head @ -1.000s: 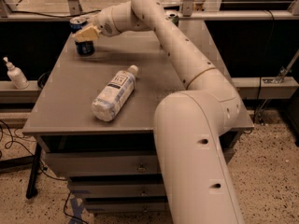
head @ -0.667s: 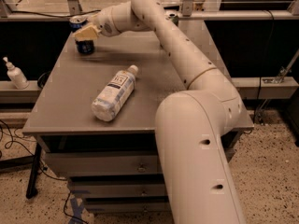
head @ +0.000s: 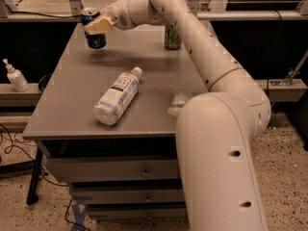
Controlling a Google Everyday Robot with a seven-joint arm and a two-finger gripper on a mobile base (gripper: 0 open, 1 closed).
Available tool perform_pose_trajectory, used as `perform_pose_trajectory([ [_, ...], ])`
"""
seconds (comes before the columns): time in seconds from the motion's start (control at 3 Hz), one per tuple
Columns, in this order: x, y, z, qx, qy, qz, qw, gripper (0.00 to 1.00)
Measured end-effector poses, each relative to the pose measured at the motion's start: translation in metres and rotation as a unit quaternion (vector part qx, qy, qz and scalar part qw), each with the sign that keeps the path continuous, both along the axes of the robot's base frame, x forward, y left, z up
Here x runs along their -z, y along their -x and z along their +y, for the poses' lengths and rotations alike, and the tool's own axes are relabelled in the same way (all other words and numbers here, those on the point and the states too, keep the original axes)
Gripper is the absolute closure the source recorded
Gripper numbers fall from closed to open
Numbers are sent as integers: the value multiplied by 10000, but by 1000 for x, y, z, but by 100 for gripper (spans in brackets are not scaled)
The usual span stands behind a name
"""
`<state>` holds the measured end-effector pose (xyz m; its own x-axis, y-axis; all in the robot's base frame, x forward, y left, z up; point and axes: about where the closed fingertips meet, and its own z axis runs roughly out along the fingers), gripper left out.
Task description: Move pepsi can near blue plastic bottle
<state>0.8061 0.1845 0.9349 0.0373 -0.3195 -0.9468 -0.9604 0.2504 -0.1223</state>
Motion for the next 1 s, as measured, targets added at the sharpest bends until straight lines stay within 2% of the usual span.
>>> perform_pose_trajectory([
  [0.33,-21,14,-43,109,203,-154,9996,100],
  [0.67,-37,40,-101,360,429,-206,9982,100],
  [1.0,-41,81,-173,785,623,-68,9949,100],
])
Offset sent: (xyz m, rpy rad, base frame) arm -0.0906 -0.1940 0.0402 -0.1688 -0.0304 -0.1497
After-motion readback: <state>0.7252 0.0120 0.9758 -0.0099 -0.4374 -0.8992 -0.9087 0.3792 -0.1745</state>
